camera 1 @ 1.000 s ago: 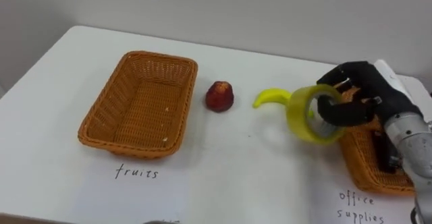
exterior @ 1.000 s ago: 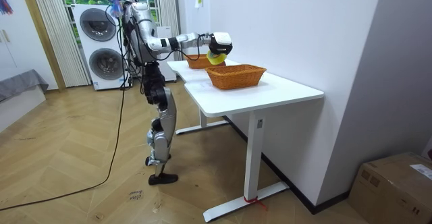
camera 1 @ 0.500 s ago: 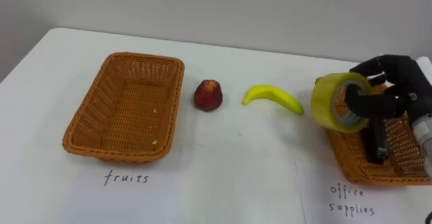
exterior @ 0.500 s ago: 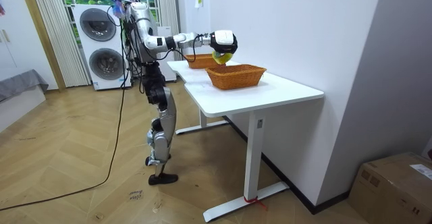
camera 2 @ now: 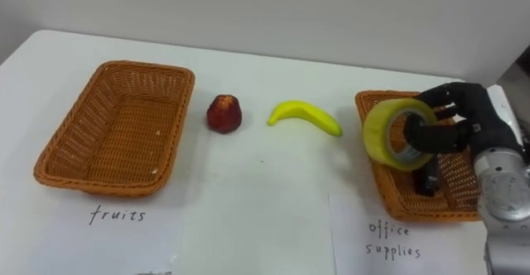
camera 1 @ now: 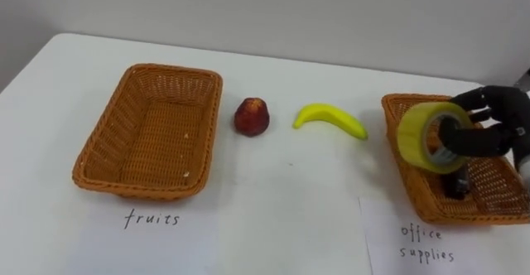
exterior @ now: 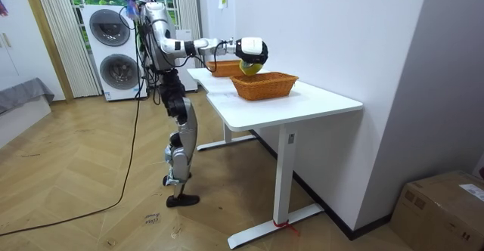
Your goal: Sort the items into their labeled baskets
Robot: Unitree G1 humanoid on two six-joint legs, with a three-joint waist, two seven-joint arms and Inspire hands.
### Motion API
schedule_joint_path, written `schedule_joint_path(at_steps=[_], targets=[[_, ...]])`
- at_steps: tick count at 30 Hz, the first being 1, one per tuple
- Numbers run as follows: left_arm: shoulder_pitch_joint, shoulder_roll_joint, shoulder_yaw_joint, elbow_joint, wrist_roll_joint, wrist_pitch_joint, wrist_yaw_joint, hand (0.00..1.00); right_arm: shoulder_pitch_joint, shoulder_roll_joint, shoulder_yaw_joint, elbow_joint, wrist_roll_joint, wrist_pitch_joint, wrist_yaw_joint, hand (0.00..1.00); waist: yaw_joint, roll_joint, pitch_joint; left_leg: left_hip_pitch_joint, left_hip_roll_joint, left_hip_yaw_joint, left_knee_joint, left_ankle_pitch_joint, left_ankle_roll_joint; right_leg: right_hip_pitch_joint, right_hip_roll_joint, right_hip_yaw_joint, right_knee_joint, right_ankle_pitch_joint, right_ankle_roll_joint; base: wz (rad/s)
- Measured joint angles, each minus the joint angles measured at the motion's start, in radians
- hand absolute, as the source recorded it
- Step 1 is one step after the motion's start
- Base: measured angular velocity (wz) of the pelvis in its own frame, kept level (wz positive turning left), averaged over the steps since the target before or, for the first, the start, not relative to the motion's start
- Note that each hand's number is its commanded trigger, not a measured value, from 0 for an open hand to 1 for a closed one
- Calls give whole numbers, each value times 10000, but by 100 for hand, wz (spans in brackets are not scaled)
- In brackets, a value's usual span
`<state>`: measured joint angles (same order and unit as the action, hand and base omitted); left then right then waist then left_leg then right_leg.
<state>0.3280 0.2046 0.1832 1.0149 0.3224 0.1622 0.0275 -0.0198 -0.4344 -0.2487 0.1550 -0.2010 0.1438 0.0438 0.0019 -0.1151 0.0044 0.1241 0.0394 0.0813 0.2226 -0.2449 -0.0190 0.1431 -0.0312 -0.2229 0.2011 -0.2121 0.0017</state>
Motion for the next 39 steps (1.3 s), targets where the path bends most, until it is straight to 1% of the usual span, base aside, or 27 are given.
schedule_joint_path(at_steps=[2,5,8,10,15,18,21,25,29,31,32,33,34,35,39], targets=[[17,0,1,-81,1,56,0,0,5,0,-82,39,-15,10,-30,100,-8,20,-16,-24,2,0,2,1,-1,-19,3,0,3,1,-1,0],[103,4,7,-378,0,98,3,0,3,0,-91,214,7,10,-195,100,-58,59,-75,-6,4,0,13,1,-1,-9,0,2,6,1,-2,0],[129,8,7,-537,0,84,11,0,3,0,-99,229,-8,10,-227,100,-159,144,-76,27,9,9,11,1,-1,14,1,5,15,1,-2,0],[127,20,22,-537,-38,85,11,0,-7,0,-102,371,25,-1,-251,100,-235,157,-77,42,16,9,11,2,-2,13,4,6,16,2,-2,0],[38,36,18,-537,-89,84,35,0,-6,-5,-107,1078,27,46,-252,100,-277,163,-75,15,14,36,-15,0,-1,-115,3,58,28,0,-4,-2],[-24,36,9,-532,-184,86,120,0,-5,-5,-105,1082,54,205,-172,100,-326,194,-87,-43,12,62,-9,1,0,-175,6,96,37,1,-5,-3],[-72,40,9,-531,-182,86,177,0,-5,-5,-104,1077,-29,214,-108,100,-377,221,-106,-73,12,63,5,2,0,-218,14,177,42,3,-8,0],[-113,42,73,-517,-159,66,258,0,-7,-6,-105,1071,-152,213,135,100,-331,249,-117,-53,11,93,4,2,-1,-251,17,243,47,3,-8,-3],[-90,41,87,-508,-170,23,257,0,-4,-5,-104,1070,-249,208,256,100,-288,244,-99,44,16,136,-3,2,-1,-219,22,283,73,3,-8,-5],[-89,41,87,-507,-170,-50,257,0,-4,-5,-104,1070,-394,206,306,100,-284,211,-64,43,16,137,-5,2,-1,-221,21,280,87,3,-8,0],[-83,41,87,-501,-170,-110,256,0,-2,-5,-103,1070,-463,206,383,96,-277,182,-28,44,17,137,-5,2,-1,-229,20,283,109,3,-8,0],[-77,41,87,-499,-179,-134,252,0,1,-5,-102,1071,-541,206,453,68,-265,153,-7,36,18,147,-5,2,0,-244,17,294,119,2,-7,0],[-72,41,87,-499,-190,-142,251,0,4,-5,-97,1070,-579,206,464,51,-236,141,-1,38,20,172,-8,2,0,-263,18,310,129,2,-7,-10],[-64,41,82,-500,-281,-152,250,0,3,-5,-80,1070,-626,206,465,0,-202,127,-4,38,27,248,-15,1,0,-318,19,361,172,-2,-8,-12],[-29,51,78,-500,-338,-161,256,0,15,-2,-57,1045,-887,205,467,0,-110,81,-30,-5,21,300,-32,-4,10,-369,22,428,201,-1,-7,-6]])
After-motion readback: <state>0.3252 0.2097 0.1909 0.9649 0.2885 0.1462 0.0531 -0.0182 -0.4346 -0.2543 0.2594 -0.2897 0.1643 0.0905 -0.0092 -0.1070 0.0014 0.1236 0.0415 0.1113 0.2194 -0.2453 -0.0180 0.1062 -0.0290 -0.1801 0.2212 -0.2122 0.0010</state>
